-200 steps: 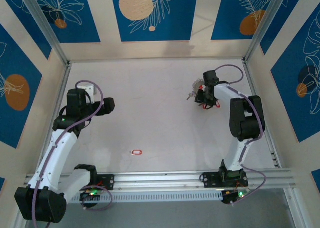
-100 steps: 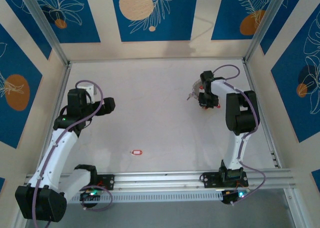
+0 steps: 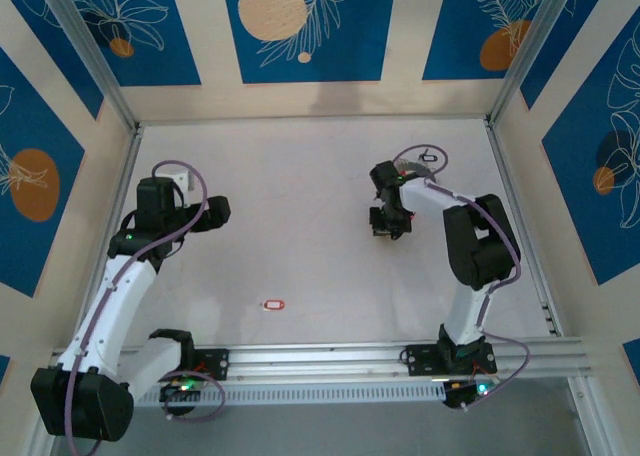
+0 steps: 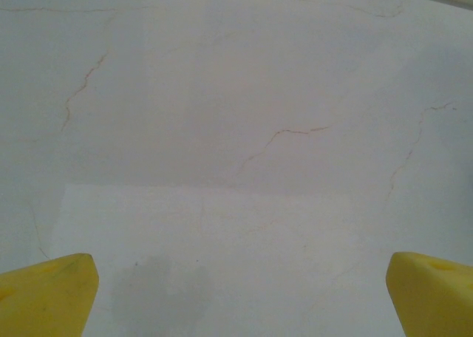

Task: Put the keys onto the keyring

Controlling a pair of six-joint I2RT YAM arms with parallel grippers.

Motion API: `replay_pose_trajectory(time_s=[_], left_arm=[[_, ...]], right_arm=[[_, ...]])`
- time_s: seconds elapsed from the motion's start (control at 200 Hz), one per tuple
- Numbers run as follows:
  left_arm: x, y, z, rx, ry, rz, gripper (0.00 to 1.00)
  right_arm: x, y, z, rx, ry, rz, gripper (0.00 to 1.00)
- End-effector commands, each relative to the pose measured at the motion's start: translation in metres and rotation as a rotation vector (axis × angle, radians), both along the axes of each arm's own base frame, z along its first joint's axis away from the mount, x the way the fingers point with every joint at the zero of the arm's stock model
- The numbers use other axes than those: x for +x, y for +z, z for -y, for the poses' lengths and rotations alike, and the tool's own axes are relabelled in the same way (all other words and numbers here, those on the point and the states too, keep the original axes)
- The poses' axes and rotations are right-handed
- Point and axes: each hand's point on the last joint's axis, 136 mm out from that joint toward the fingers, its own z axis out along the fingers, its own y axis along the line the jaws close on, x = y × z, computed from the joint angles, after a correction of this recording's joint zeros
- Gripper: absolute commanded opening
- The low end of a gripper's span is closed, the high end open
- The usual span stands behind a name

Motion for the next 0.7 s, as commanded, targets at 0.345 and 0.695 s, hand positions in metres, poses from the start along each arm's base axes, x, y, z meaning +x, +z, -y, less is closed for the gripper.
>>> replay_pose_trajectory(time_s=[0.345,0.695], left_arm=[[0.0,0.004,-0.006,0.015,0.024,-0.002,1.0],[0.001,0.007,-0.005,0.007,0.022,0.011,1.0]], right_arm=[[0.066,0.034,0.092,0.011,-0.29,0.192,0.49],[0.086,0.009,0.083,0.055,-0.263,0.124,0.47]])
